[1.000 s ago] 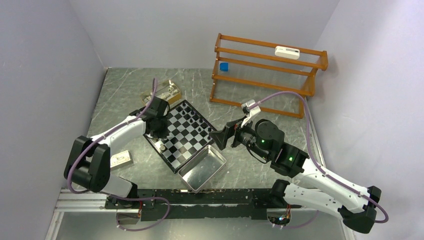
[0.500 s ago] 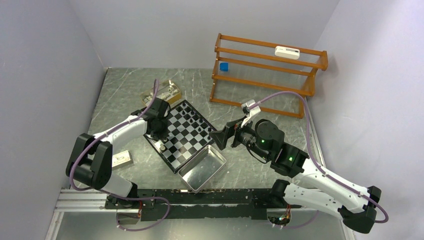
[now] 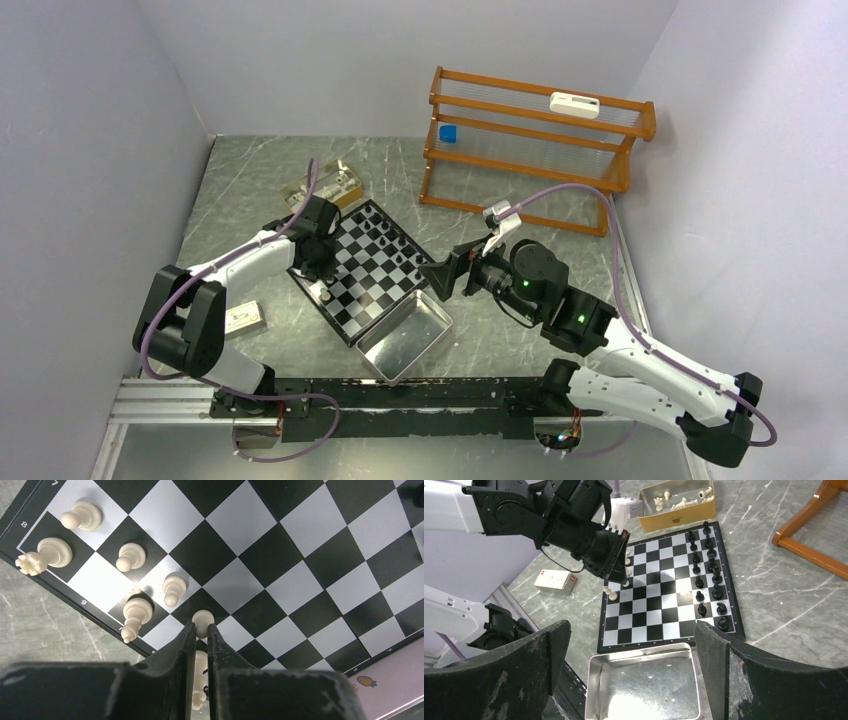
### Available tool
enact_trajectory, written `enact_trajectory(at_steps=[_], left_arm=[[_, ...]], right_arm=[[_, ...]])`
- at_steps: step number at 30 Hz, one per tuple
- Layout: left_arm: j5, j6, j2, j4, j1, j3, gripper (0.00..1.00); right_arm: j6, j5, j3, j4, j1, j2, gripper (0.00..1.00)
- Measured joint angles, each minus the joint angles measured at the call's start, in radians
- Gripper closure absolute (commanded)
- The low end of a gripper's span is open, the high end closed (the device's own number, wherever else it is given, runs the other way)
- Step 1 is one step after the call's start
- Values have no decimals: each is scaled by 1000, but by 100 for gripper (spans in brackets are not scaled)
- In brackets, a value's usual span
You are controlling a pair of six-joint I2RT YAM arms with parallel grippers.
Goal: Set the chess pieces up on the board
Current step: Place the chess piece on the chessboard.
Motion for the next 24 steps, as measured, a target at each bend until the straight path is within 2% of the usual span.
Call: enact_trajectory(at_steps=[24], left_arm=[[-1, 2, 8, -2, 0, 3, 75]], right_arm=[[0, 0, -9, 0, 0, -5, 1]])
